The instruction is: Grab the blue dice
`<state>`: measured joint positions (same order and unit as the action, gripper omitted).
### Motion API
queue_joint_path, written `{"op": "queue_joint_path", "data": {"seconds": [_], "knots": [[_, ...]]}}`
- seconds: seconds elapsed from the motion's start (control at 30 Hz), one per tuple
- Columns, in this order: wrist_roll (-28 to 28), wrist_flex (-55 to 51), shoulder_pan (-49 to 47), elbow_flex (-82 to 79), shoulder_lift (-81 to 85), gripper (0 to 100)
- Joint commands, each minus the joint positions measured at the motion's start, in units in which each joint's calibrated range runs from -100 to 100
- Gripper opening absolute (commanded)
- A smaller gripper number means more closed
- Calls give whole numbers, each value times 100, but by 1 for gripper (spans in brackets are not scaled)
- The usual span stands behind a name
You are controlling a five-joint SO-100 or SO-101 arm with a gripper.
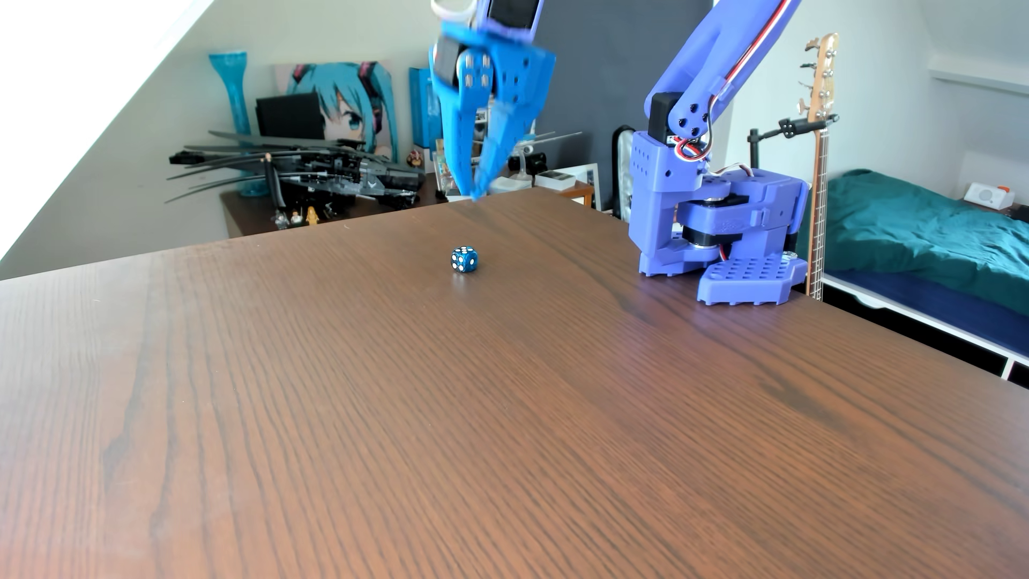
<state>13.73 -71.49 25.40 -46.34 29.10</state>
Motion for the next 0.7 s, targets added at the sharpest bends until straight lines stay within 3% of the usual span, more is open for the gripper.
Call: {"op": "queue_joint_path", "data": {"seconds": [0.0,0.13,0.43,0.67], "knots": [[199,629,390,-329,8,2],[410,971,799,-673,-26,2],[757,1023,1045,-1035,16,14],[794,1091,1127,-1297,25,15]]}}
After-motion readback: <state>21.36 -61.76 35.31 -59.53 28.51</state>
